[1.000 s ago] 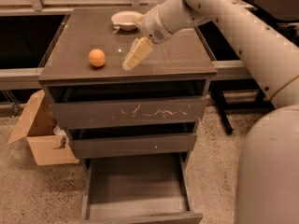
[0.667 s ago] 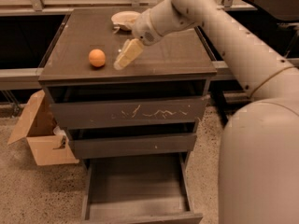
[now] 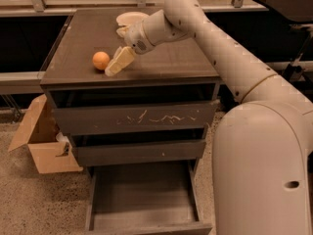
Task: Place orange into bottom drawer
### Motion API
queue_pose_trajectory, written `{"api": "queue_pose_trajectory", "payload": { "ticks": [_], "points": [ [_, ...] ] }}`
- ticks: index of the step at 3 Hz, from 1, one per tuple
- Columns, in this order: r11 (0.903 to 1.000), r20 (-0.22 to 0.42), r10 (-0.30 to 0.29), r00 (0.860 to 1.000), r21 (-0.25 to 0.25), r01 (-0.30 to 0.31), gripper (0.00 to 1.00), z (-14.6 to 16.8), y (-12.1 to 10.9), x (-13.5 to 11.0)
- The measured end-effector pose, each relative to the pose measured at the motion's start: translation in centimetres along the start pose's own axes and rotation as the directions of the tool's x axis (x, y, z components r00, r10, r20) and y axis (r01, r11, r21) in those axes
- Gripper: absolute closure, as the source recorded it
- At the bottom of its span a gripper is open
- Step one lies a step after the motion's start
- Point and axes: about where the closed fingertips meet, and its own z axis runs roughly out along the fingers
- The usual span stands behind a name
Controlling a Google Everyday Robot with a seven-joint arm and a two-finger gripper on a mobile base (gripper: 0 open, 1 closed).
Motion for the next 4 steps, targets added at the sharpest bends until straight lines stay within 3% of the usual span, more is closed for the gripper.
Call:
{"api": "queue_pose_trajectory", "payload": {
  "ticks": [2,4],
  "points": [
    [0.9999,0.031,0.012,0.999,0.006,-0.012,0.00,2.9,-0.9,0.6],
    [0.9996,0.053,0.027,0.998,0.004,-0.027,0.41,4.8,-2.0,1.0]
  ]
}}
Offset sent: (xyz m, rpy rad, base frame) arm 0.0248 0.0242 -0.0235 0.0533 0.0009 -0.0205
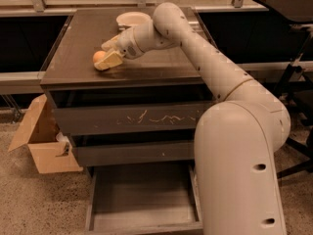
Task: Place orange into bottom drawer
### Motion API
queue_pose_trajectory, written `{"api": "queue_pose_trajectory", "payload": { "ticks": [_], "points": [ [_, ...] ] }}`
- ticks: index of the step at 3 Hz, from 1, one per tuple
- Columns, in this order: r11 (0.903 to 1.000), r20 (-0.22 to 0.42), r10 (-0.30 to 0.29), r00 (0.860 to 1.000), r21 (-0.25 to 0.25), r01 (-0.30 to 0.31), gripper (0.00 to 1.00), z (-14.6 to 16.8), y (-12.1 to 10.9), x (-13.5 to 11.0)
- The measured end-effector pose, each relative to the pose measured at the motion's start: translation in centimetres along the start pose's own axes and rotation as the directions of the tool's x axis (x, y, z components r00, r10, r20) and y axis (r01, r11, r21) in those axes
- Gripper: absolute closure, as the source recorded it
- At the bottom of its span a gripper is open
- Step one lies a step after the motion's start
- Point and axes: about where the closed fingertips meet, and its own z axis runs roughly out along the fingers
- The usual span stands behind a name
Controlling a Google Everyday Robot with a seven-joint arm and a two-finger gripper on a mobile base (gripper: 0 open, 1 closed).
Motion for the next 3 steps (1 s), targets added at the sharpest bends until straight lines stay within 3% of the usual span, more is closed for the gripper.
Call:
{"api": "queue_pose_trajectory", "payload": {
  "ticks": [1,2,3],
  "points": [
    [1.0000,0.011,-0.009,1.000,0.001,0.009,0.73,0.0,0.0,-0.3],
    [0.9980,0.041,-0.063,0.997,0.004,0.063,0.96,-1.2,0.7,-1.9],
    [0.9916,0.110,-0.125,0.986,-0.019,0.128,1.00,-3.8,2.9,-4.1]
  ]
}}
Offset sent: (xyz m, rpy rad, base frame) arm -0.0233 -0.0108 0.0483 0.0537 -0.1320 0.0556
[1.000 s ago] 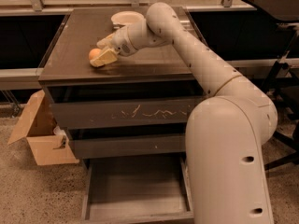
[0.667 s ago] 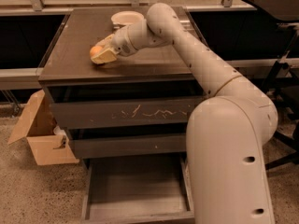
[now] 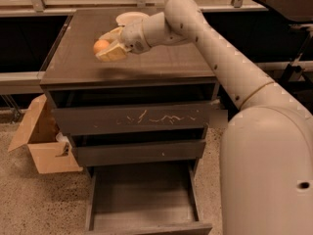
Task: Place orange into bottom drawer
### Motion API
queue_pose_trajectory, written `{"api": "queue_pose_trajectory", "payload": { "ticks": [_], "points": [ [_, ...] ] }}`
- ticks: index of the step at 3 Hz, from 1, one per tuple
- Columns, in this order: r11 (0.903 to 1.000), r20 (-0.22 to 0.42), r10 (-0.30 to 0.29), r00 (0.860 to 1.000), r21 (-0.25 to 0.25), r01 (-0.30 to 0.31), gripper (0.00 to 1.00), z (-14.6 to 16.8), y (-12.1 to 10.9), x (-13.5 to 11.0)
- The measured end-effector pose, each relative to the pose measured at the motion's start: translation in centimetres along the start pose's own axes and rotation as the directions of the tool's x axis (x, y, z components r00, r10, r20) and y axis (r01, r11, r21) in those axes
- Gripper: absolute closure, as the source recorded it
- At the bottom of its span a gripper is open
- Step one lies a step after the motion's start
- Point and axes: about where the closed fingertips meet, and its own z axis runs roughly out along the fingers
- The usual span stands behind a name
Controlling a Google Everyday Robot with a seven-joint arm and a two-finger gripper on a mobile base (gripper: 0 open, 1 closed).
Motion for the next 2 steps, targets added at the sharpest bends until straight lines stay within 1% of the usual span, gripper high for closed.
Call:
{"api": "queue_pose_trajectory", "payload": {
  "ticks": [1,2],
  "points": [
    [0.9998,0.019,-0.019,1.000,-0.005,0.019,1.00,-0.5,0.4,-0.6],
    [0.9990,0.016,-0.010,1.000,-0.043,0.011,1.00,-0.2,1.4,-0.1]
  ]
}}
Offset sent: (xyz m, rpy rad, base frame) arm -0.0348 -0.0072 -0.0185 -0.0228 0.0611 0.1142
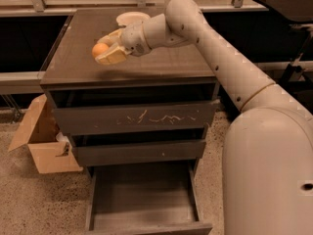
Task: Place orange into bottom drawer
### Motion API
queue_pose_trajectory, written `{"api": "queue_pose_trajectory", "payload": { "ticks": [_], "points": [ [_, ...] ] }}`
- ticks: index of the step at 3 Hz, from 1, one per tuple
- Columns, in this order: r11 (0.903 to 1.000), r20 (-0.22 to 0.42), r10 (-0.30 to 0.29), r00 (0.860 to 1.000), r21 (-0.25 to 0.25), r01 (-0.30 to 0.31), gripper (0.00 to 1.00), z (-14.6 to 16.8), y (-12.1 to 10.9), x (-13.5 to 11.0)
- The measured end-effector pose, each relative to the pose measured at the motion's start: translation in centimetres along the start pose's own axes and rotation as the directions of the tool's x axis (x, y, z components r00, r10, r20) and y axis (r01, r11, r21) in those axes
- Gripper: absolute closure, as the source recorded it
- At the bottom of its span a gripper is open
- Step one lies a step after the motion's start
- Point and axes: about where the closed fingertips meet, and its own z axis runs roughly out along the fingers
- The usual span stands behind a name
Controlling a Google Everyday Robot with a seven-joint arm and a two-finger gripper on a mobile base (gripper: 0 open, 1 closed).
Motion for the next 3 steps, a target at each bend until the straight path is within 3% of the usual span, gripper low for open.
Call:
{"api": "queue_pose_trajectory", "payload": {
  "ticks": [1,2,3],
  "points": [
    [0.9981,0.034,-0.021,0.999,-0.057,0.023,1.00,-1.5,3.9,-1.2],
    [0.9911,0.054,-0.038,0.998,-0.125,0.044,1.00,-3.0,9.9,-1.3],
    [0.9812,0.021,0.019,1.000,-0.192,-0.015,1.00,-3.7,15.5,1.4]
  ]
}}
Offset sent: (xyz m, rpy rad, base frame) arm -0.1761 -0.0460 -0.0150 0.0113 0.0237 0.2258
